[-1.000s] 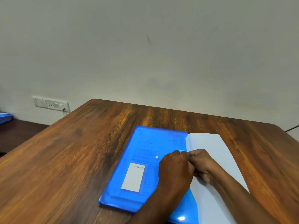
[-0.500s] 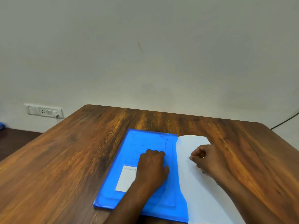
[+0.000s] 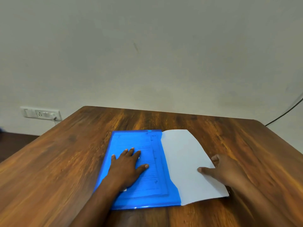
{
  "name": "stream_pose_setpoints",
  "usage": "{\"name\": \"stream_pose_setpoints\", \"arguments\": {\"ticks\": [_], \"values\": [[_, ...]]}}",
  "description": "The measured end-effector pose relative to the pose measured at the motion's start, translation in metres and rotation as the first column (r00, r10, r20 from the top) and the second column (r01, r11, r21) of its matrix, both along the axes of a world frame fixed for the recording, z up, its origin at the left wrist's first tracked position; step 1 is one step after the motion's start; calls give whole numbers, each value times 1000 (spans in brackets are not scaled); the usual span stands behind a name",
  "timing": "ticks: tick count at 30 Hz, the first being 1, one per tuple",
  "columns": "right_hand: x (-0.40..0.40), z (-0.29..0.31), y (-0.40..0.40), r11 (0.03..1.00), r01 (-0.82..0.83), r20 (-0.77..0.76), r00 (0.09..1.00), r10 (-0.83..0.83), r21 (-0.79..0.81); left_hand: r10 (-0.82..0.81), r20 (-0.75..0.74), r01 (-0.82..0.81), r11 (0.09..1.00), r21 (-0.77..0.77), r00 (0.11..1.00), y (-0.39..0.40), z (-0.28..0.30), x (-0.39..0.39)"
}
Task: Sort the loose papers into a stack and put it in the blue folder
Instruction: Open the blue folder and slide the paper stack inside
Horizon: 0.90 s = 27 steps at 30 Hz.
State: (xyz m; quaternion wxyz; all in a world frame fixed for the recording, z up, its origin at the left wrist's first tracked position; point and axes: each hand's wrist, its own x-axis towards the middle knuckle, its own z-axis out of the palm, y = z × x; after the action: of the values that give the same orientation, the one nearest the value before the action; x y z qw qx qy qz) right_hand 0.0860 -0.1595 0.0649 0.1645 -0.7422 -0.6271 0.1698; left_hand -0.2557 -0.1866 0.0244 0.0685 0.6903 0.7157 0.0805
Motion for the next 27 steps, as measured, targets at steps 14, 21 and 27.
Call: {"name": "stream_pose_setpoints", "arguments": {"ticks": [14, 21, 27], "values": [[-60, 9, -6, 940, 101, -537, 838, 97, 327, 363, -314, -341, 932, 124, 877, -34, 22, 19], [-82, -11, 2, 965, -33, -588, 788, 186, 261, 379, -313, -360, 925, 119, 871, -34, 32, 16], [-82, -24, 24, 926, 28, -509, 841, 182, 377, 231, -176, -208, 968, 137, 957, -43, 29, 52]]}}
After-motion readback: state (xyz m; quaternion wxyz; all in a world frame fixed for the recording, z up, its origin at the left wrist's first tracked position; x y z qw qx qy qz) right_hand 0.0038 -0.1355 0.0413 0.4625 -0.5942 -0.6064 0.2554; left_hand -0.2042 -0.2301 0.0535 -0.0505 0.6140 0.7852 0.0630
